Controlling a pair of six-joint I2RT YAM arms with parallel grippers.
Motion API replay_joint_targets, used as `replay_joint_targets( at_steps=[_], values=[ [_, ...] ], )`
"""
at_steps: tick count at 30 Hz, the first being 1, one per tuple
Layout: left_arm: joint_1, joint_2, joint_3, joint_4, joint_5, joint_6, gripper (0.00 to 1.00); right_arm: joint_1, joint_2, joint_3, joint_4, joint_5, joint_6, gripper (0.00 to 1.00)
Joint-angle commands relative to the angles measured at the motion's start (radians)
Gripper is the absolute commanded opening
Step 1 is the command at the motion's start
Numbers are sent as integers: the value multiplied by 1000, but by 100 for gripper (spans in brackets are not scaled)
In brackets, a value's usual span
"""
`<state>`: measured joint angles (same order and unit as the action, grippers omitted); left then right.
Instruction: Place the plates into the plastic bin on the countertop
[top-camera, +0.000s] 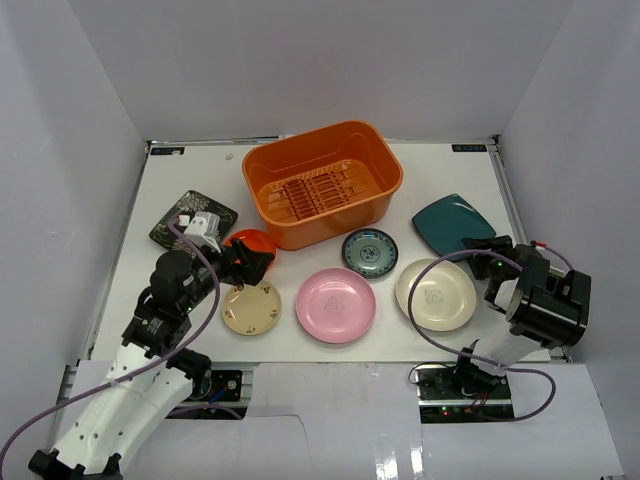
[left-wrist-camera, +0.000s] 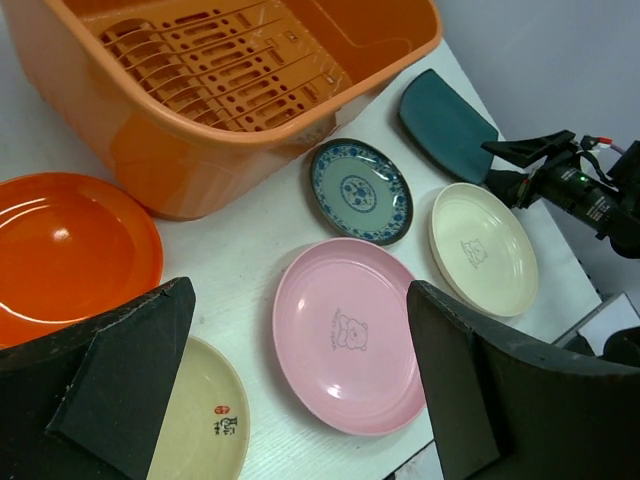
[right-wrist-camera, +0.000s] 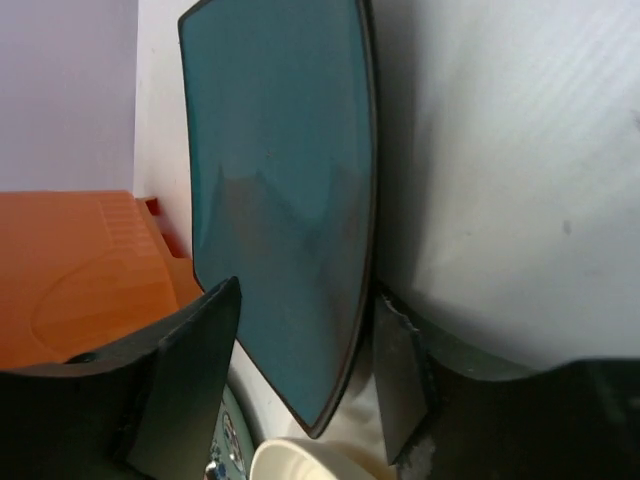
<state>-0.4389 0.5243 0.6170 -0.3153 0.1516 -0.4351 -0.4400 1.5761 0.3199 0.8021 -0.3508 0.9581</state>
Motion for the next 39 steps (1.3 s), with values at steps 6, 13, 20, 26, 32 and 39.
replay_joint_targets(
  at_steps=[6,13,20,26,32,39],
  values=[
    [28,130,52,-57,-198,-70,97,58,229,41,276,-2,172,23],
    [40,219,79,-58,-314,-175,95,61,41,67,266,61,200,8],
    [89,367,150,27,-385,-255,89,99,-215,231,174,75,182,8],
    [409,460,173,82,-117,-327,87,175,-269,462,77,10,108,8],
    [682,494,112,87,-29,-353,87,388,-105,831,-188,-192,-85,8],
    [891,608,-37,192,88,-390,89,595,105,1107,-487,-243,-280,8]
  ],
)
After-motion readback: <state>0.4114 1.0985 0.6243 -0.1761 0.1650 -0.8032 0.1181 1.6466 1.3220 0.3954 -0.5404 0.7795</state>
